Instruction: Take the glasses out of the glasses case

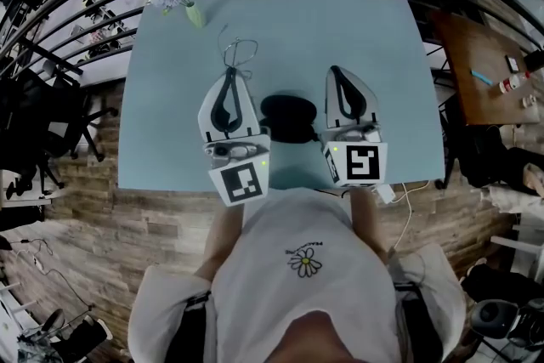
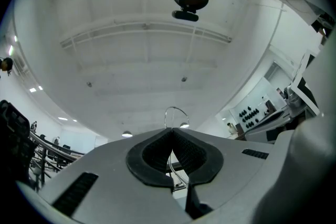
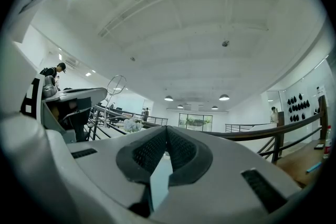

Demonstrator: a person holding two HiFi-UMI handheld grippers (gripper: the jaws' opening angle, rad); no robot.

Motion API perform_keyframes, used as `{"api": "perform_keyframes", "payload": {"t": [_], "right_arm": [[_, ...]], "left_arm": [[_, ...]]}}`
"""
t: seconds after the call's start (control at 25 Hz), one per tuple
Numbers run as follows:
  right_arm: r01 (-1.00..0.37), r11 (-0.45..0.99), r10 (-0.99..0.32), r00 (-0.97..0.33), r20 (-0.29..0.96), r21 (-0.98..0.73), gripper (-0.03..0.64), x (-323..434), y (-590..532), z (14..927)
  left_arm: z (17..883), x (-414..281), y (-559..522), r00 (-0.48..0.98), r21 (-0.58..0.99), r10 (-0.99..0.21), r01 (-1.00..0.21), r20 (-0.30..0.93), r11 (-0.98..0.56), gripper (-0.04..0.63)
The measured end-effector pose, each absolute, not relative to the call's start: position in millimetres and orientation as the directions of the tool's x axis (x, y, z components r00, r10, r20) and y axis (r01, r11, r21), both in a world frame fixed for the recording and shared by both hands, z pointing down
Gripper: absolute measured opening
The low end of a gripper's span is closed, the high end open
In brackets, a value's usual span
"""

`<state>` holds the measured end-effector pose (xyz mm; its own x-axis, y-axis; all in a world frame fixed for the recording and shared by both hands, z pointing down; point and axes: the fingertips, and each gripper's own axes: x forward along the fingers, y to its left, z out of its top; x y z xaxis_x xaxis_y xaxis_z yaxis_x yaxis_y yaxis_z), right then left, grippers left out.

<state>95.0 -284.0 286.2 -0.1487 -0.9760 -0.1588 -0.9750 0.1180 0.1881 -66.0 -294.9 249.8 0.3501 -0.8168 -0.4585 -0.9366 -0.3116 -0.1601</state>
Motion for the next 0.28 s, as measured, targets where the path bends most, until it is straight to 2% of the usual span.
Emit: {"api": "perform_keyframes", "payload": {"t": [0.28], "right_arm": [[-0.975,0.121,-0.974,-0.153,-0.166,0.185,0.009,93.8,-285.0,286.1]], "left_arm": [[255.4,-64.2,-299.3,0.353,-0.178,-0.829,-0.936,-0.434,-0.305,0.017]]}}
